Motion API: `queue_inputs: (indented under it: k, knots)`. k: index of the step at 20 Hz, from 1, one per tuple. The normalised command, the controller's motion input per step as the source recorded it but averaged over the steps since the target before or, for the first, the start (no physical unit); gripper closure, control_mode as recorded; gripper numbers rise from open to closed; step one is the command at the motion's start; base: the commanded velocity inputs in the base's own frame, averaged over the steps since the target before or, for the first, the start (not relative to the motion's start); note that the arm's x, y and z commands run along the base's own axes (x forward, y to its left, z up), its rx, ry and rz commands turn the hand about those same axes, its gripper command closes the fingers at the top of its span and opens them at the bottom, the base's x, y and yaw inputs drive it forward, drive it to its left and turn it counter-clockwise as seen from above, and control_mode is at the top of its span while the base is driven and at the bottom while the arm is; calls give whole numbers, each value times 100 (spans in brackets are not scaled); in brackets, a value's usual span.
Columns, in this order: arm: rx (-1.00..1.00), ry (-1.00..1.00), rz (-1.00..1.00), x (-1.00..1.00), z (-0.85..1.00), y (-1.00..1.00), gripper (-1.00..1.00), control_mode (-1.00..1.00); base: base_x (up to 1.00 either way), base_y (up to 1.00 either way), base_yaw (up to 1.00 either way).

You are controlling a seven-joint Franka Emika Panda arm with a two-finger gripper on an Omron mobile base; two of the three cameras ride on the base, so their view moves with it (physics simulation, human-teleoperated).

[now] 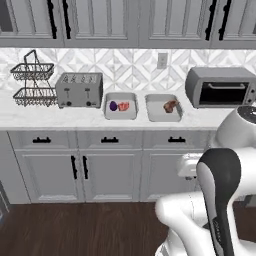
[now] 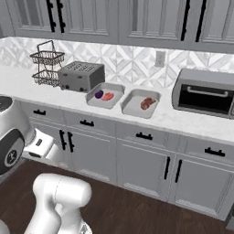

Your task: Place one eggplant and one steak in each tupperware on the nearby counter, to pack two identical lunches.

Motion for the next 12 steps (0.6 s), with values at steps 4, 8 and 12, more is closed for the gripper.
queue_inputs:
  k: [4, 8, 12]
  knots:
    - [0, 0, 0, 0, 0, 0, -100, 100, -59, 58, 71]
    - [0, 0, 0, 0, 0, 0, -100, 100, -28, 71, 78]
    - [0, 0, 0, 0, 0, 0, -100, 100, -2, 47, 88]
